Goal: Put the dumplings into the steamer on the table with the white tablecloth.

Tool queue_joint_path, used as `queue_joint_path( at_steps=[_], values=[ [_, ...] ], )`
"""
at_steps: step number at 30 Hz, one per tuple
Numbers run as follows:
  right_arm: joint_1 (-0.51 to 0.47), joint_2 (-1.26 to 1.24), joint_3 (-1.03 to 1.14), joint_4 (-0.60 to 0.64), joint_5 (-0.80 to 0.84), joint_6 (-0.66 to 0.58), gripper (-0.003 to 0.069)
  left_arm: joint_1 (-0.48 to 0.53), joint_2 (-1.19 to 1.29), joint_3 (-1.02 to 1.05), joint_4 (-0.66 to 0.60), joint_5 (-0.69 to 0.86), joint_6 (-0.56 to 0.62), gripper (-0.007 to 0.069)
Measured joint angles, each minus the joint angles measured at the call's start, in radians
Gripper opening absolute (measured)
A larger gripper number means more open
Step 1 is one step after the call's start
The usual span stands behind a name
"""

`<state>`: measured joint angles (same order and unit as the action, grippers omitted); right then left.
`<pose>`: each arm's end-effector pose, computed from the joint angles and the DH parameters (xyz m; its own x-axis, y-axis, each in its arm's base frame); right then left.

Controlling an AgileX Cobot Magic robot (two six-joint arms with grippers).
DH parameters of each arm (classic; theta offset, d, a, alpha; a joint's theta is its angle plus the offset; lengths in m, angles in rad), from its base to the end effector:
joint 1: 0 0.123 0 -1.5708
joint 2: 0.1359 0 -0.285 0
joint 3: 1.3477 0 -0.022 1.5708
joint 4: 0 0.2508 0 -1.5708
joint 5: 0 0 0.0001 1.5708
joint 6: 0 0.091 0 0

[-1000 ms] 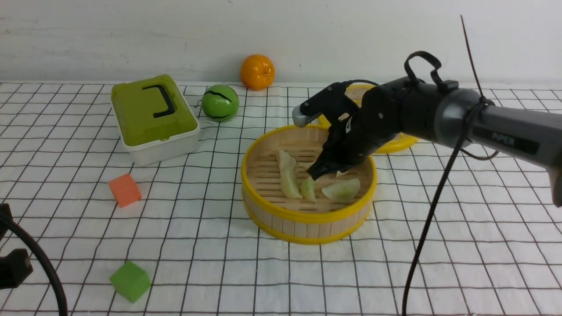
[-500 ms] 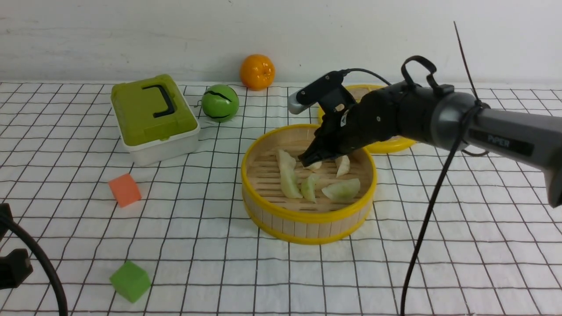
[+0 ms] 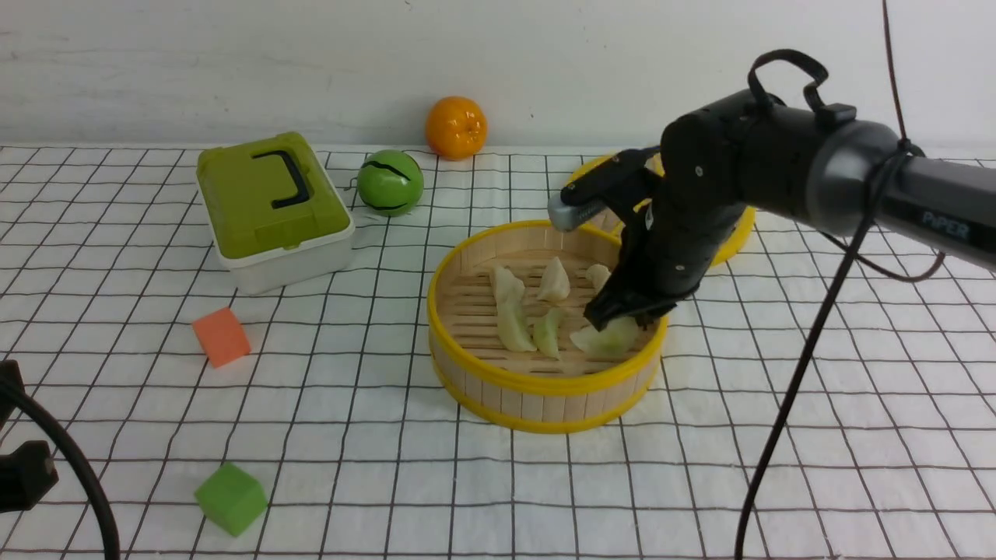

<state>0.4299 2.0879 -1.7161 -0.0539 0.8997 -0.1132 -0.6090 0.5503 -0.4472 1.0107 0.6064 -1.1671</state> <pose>0.4146 0.1858 0.2158 -0.7739 -0.5155 -0.3678 -0.5207 0.8486 -0.0939 0.1112 -0.0239 0.2928 -0.3191 -0.0397 -0.9469 0.0549 0.9967 -0.0603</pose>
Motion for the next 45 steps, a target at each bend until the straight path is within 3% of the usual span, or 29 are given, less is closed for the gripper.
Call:
queue_joint_path(
  at_steps=[15, 20, 27, 31, 34, 37, 39, 42, 43, 45],
  values=[
    [0.000, 0.005, 0.000, 0.214, -0.026, 0.001, 0.0037, 0.000, 0.000, 0.000, 0.000, 0.000, 0.000, 0.0134],
    [0.000, 0.005, 0.000, 0.223, -0.022, -0.020, 0.0041, 0.000, 0.000, 0.000, 0.000, 0.000, 0.000, 0.0135],
    [0.000, -0.102, 0.000, 0.040, 0.059, -0.026, 0.0045, 0.000, 0.000, 0.000, 0.000, -0.006, 0.000, 0.0139],
    [-0.009, -0.285, 0.005, -0.158, 0.133, 0.073, 0.0045, 0.000, -0.013, 0.000, -0.003, -0.032, 0.000, 0.0141],
    [-0.031, -0.410, 0.036, -0.216, 0.119, 0.130, 0.0045, 0.000, -0.014, 0.000, -0.034, -0.044, 0.000, 0.0122],
    [-0.068, -0.638, 0.177, -0.244, 0.034, 0.188, 0.0045, 0.000, -0.014, 0.000, -0.106, -0.075, 0.018, 0.0028],
    [-0.071, -0.812, 0.356, -0.240, -0.119, 0.227, 0.0045, 0.000, -0.014, 0.000, -0.141, -0.100, 0.040, -0.0013],
    [-0.071, -0.967, 0.552, -0.226, -0.336, 0.263, 0.0029, 0.000, -0.014, 0.000, -0.159, -0.120, 0.048, -0.0013],
    [-0.071, -1.073, 0.723, -0.219, -0.534, 0.296, 0.0004, 0.000, -0.014, 0.000, -0.164, -0.122, 0.048, -0.0013],
    [-0.071, -1.173, 0.850, -0.218, -0.679, 0.326, -0.0013, 0.000, -0.014, 0.000, -0.166, -0.122, 0.048, -0.0013]
  ],
)
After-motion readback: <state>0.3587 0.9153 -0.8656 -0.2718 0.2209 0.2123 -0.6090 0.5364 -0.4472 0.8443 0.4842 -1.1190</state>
